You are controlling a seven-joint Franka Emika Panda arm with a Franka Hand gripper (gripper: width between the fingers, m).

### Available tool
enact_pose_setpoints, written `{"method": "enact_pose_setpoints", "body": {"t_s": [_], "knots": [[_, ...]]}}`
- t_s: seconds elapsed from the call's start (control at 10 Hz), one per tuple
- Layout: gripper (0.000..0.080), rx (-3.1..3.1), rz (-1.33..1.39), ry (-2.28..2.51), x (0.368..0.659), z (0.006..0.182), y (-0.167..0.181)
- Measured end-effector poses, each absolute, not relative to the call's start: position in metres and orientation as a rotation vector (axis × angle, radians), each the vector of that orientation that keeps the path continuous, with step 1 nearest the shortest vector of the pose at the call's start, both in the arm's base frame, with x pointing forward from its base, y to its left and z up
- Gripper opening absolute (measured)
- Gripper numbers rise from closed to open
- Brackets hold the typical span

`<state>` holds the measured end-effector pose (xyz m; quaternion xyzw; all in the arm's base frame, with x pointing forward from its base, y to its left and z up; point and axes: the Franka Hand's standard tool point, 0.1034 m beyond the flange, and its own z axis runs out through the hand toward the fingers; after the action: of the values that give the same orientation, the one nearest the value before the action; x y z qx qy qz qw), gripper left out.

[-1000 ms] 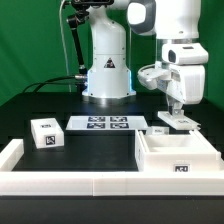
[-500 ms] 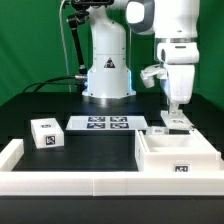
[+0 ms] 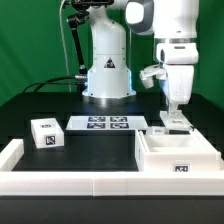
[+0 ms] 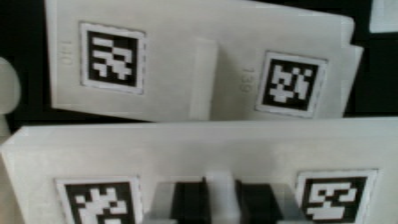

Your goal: Assemble cabinet

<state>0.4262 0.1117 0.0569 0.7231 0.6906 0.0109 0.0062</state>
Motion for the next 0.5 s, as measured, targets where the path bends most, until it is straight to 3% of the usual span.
{"method": "enact_pose_setpoints", "body": {"t_s": [0.2, 0.5], "knots": [[0.0068, 2.27, 0.025, 2.13, 0.446, 0.066, 0.104], [0.0068, 2.277, 0.023, 2.122, 0.45, 0.065, 0.101]]}}
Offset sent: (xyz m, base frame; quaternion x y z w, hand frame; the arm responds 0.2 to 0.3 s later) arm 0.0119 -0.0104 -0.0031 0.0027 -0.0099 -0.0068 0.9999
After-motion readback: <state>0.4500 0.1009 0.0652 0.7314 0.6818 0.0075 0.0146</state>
